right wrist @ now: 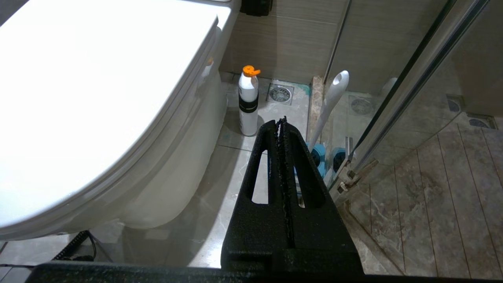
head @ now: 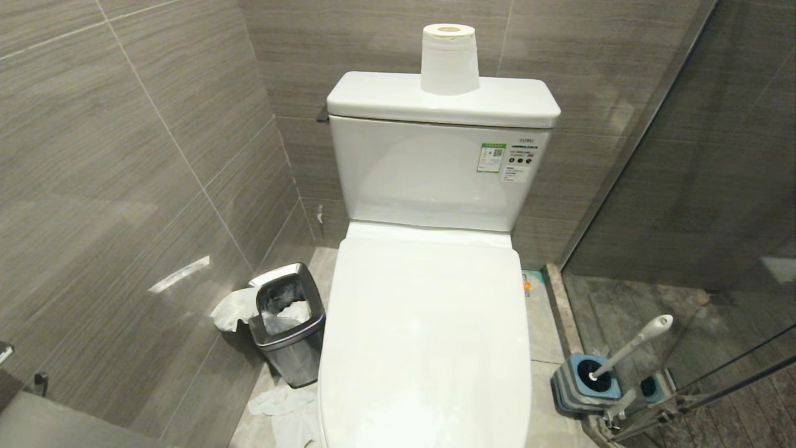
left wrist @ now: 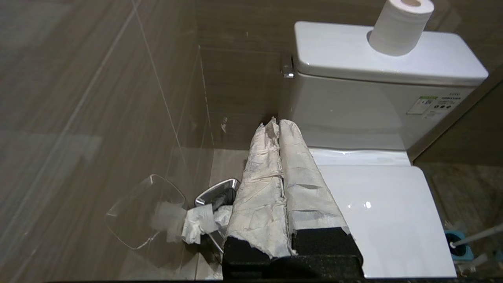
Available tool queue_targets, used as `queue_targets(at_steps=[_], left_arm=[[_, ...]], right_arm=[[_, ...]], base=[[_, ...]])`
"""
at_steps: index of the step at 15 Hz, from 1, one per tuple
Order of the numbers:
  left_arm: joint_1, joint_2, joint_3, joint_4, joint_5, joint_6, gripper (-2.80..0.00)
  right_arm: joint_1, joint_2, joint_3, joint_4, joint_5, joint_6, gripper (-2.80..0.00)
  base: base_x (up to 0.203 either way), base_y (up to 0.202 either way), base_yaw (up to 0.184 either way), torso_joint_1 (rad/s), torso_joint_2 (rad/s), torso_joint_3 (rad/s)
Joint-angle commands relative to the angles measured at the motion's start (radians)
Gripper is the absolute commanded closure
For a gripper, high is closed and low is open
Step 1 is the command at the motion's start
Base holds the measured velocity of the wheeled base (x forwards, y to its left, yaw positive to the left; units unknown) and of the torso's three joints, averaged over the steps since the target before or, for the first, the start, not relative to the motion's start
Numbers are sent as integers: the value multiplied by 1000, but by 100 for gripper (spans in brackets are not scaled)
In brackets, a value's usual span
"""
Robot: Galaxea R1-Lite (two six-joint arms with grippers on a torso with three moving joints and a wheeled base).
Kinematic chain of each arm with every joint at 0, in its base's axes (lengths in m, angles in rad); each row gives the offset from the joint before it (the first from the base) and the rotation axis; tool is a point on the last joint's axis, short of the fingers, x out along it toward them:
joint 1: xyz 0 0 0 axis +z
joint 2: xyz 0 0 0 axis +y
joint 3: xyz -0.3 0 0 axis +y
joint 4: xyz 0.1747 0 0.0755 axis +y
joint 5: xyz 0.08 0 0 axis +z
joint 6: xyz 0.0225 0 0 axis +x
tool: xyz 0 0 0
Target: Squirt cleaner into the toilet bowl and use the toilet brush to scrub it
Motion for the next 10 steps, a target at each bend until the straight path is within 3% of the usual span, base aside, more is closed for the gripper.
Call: queue_targets(at_steps=[1,5,10], left_arm=[[47,-89,18,4,-6,0,0],[151,-215,58,11,-47,-1,0],[205,-383,130,92,-71,18,0]], right_arm=[[0,0,0,0,1,0,0],[0,0,0,0,1,0,0],[0,0,0,0,1,0,0]], base=[[0,0,0,0,0,0],[0,0,0,0,0,0],[0,0,0,0,0,0]])
